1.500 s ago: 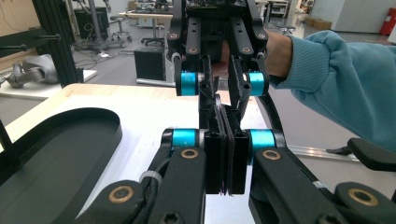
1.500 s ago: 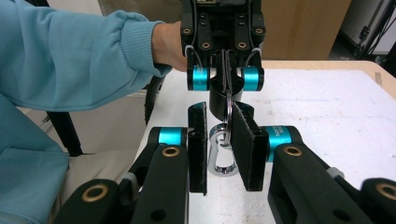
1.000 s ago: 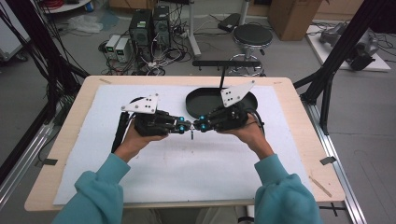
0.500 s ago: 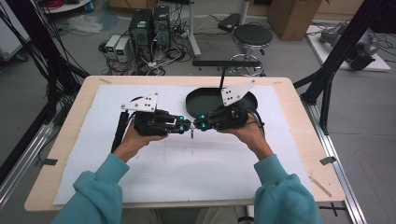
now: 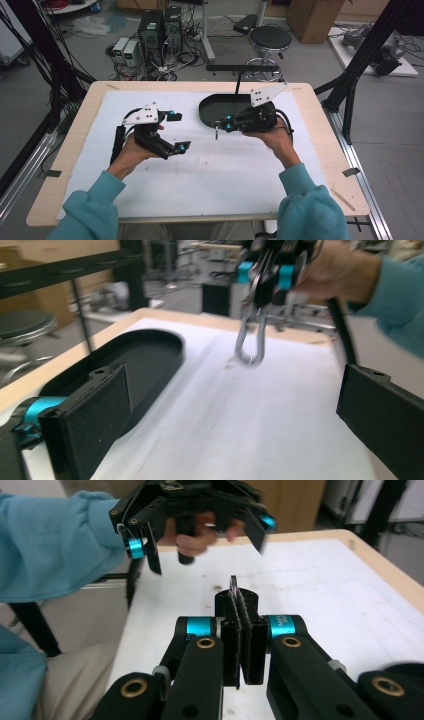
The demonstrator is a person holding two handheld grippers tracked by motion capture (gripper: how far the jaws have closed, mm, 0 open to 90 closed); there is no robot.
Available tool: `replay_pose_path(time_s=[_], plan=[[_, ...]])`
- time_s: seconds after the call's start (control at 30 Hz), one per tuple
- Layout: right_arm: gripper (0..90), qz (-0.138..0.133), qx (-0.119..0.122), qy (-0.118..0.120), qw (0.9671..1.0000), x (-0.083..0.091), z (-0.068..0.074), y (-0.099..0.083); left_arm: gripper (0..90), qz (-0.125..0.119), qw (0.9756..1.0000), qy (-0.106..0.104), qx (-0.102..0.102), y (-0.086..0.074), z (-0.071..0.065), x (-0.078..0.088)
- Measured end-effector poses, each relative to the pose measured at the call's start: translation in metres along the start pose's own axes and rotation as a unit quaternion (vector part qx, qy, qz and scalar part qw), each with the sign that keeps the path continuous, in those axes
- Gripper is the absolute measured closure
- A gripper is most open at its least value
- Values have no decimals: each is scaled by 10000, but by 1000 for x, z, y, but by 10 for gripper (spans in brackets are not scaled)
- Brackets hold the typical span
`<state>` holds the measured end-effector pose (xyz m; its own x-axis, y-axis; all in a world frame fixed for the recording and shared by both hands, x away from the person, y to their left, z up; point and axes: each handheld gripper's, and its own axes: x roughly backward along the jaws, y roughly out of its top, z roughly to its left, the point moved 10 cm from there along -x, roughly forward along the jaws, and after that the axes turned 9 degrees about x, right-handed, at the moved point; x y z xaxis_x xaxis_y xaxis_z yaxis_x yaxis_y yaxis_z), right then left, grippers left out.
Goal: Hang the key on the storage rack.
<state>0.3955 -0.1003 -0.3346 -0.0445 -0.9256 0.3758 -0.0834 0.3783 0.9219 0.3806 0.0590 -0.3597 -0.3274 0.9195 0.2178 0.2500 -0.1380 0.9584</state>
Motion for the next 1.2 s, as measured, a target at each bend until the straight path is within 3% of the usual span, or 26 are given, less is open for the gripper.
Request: replay_pose_path(time_s=[0.17, 0.37, 0.53, 0.6, 0.87, 1.03, 1.2], plan=[[896, 88, -143, -337, 9993, 21, -15, -6, 17, -48, 9982, 592, -56, -19, 17, 31], [896, 114, -308, -687, 9971, 43, -34, -7, 17, -273, 9949, 962, 110, -42, 28, 63], [895, 222, -388, -930, 9947, 55, -50, -6, 17, -421, 9909, 1257, 228, -63, 35, 83], [895, 241, -428, -1022, 9936, 60, -57, -4, 17, -492, 9882, 1429, 248, -72, 39, 91], [895, 407, -500, -1342, 9889, 78, -84, 2, 17, -872, 9807, 1710, 365, -95, 42, 113], [895, 479, -574, -1479, 9862, 89, -97, 5, 17, -874, 9778, 1853, 432, -108, 44, 121], [895, 614, -643, -1605, 9830, 98, -111, 6, 17, -1032, 9724, 2044, 455, -113, 46, 129]])
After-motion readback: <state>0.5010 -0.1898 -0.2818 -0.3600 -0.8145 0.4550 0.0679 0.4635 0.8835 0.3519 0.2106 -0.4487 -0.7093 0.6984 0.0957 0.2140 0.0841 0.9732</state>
